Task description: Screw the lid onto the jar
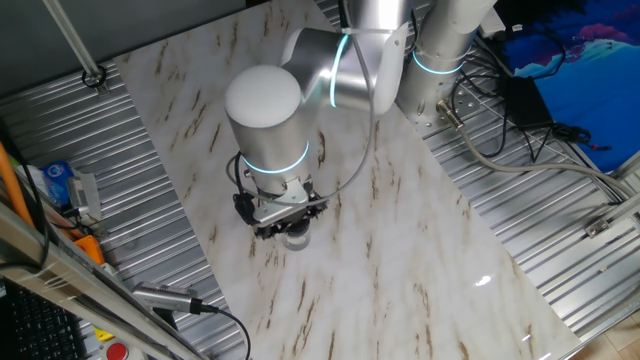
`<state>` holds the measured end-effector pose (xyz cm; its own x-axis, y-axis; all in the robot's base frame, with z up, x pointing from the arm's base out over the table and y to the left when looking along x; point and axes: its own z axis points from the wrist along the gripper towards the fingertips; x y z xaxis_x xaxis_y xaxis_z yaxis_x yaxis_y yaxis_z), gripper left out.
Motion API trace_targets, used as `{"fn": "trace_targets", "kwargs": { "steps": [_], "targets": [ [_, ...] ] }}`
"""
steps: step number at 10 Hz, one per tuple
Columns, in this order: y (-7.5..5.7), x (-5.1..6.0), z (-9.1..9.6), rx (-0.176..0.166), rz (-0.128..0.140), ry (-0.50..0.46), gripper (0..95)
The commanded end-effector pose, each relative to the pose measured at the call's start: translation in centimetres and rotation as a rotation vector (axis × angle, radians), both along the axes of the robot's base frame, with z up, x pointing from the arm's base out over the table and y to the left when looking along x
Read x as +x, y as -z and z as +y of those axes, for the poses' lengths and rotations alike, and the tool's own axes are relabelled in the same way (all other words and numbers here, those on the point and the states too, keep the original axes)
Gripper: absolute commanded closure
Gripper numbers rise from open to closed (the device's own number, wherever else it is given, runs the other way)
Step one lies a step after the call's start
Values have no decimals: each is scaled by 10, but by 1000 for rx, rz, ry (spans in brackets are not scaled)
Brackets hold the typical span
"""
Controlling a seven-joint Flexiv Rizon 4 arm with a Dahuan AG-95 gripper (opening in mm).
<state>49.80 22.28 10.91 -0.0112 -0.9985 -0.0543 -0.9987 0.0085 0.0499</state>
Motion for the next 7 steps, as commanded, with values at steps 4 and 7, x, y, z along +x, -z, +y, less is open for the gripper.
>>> {"fn": "trace_targets", "kwargs": {
  "steps": [4, 7],
  "targets": [
    [0, -1, 0, -5, -6, 7, 0],
    [2, -1, -1, -23, -5, 6, 0]
  ]
}}
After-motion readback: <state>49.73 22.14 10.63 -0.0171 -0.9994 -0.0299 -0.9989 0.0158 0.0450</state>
